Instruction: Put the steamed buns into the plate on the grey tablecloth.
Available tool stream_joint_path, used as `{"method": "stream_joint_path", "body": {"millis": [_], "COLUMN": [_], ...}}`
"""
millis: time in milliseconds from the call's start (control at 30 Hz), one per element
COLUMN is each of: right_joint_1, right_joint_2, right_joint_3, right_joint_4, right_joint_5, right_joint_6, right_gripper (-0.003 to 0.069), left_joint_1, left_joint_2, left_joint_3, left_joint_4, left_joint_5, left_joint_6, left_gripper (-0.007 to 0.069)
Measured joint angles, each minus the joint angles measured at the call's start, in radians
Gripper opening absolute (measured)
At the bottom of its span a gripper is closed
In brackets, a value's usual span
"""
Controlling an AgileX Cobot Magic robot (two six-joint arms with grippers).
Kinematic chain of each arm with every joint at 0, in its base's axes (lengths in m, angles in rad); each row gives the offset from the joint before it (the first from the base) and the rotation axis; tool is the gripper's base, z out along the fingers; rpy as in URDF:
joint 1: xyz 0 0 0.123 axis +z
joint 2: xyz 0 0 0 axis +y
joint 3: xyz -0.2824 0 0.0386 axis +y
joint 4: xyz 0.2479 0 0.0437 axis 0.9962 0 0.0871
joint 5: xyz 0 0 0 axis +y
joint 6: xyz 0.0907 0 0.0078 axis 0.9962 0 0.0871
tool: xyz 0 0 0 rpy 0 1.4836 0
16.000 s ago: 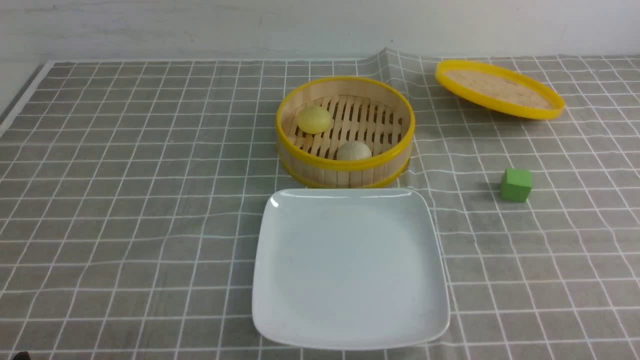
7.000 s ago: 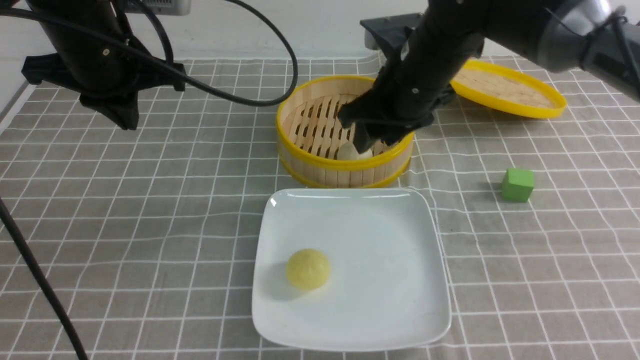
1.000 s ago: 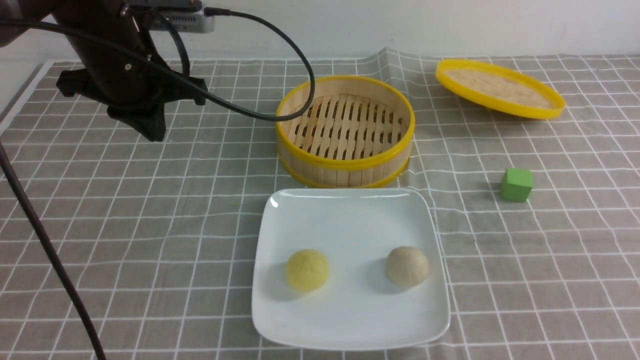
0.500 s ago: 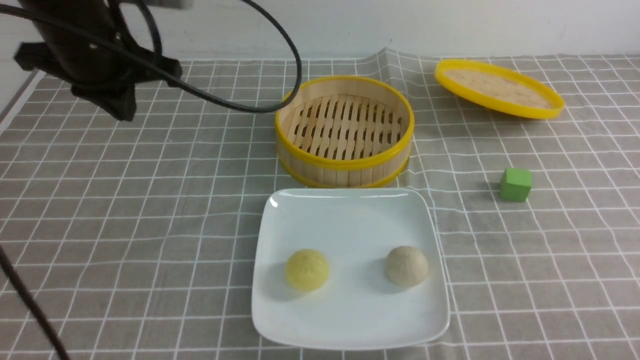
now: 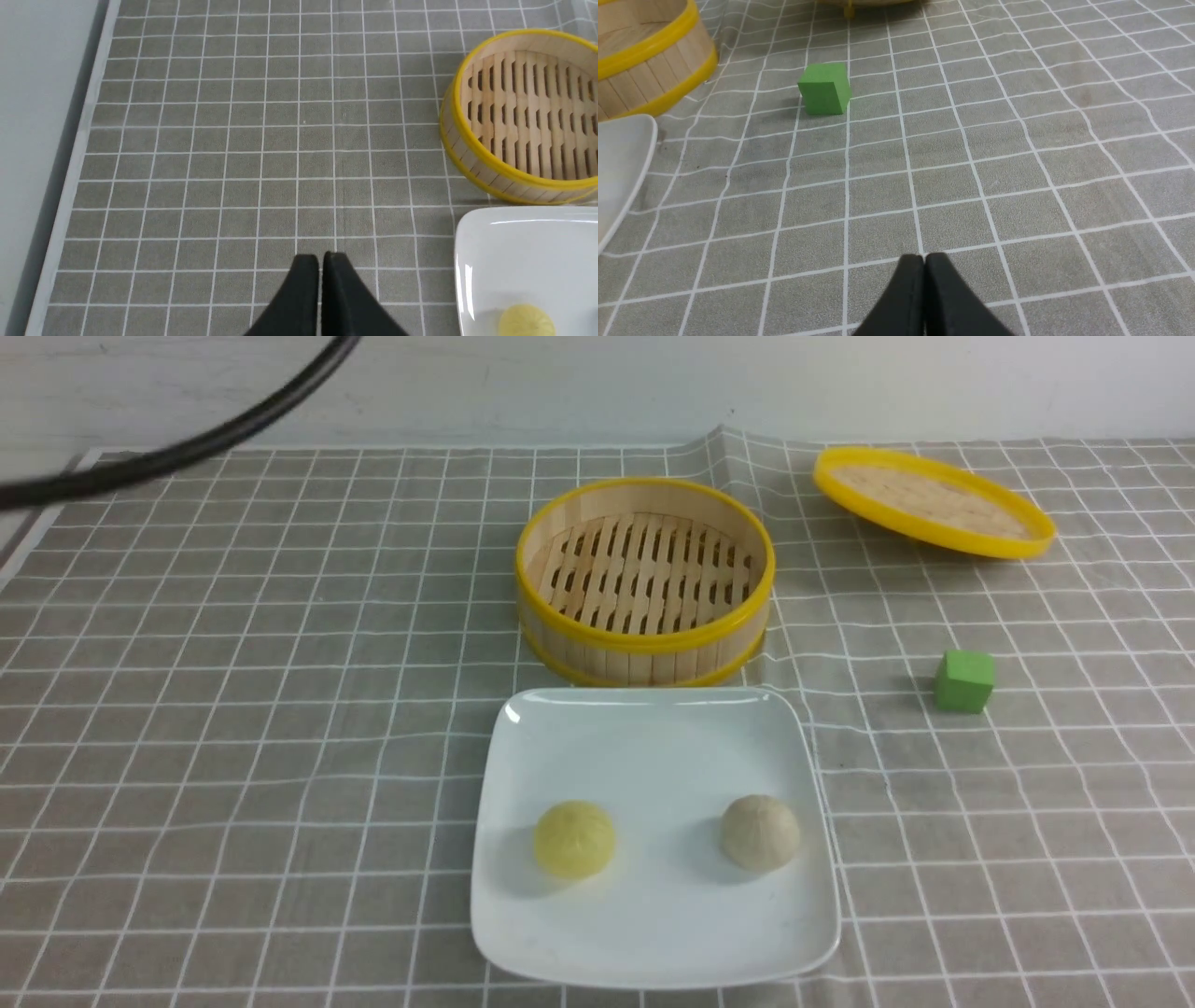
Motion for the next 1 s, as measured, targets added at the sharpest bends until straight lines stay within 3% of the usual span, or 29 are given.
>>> {"method": "stream_joint_path", "body": {"millis": [167,233,333,467,633,1000], "right_joint_1": [0.000,0.000,0.000,0.000,0.000,0.000], "right_joint_2": [0.000,0.000,0.000,0.000,0.000,0.000], "right_joint_3": [0.000,0.000,0.000,0.000,0.000,0.000], "right_joint_4": [0.000,0.000,0.000,0.000,0.000,0.000], "right_joint_5": [0.000,0.000,0.000,0.001,0.001,0.002], "right_joint_6": [0.000,0.000,0.000,0.000,0.000,0.000], "right_gripper": [0.0022,0.0022,0.0025,0.0029,0.0037,0.0054], "left_joint_1": [0.000,0.000,0.000,0.000,0.000,0.000], "left_joint_2": [-0.228,-0.389,-0.527,-0.669,-0.775,-0.792], "left_joint_3": [0.224,0.409,0.635,0.855,0.955,1.017], "left_joint_4": [-0.040,-0.101,-0.195,-0.230,-0.232,-0.182], "left_joint_5": [0.001,-0.008,-0.189,-0.493,-0.621,-0.602], "left_joint_6": [-0.055,-0.084,-0.063,-0.001,0.021,0.024], "left_gripper": [0.0034,0.0034,0.0035,0.0035,0.0037,0.0048]}}
